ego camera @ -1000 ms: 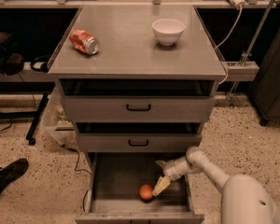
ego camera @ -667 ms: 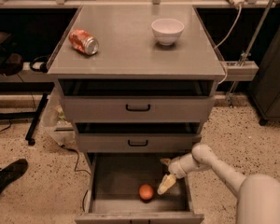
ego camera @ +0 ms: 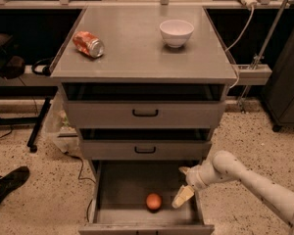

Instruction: Place orange into bottom drawer

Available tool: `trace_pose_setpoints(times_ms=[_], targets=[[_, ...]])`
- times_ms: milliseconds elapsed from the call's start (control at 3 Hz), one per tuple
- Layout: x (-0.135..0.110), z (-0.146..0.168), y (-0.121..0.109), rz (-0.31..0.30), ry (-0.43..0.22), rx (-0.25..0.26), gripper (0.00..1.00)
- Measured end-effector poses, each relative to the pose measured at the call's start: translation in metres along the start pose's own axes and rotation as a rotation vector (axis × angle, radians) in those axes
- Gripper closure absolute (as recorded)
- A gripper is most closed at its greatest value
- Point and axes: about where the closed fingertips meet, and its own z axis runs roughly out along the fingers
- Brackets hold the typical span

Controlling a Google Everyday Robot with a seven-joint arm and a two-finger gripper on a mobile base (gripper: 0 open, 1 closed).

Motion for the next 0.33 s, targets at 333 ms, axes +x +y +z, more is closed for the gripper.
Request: trace_pose_setpoints(times_ms=[333], targets=[[-0.001,0.0045,0.0087,-0.001,0.005,-0.018,0.0]])
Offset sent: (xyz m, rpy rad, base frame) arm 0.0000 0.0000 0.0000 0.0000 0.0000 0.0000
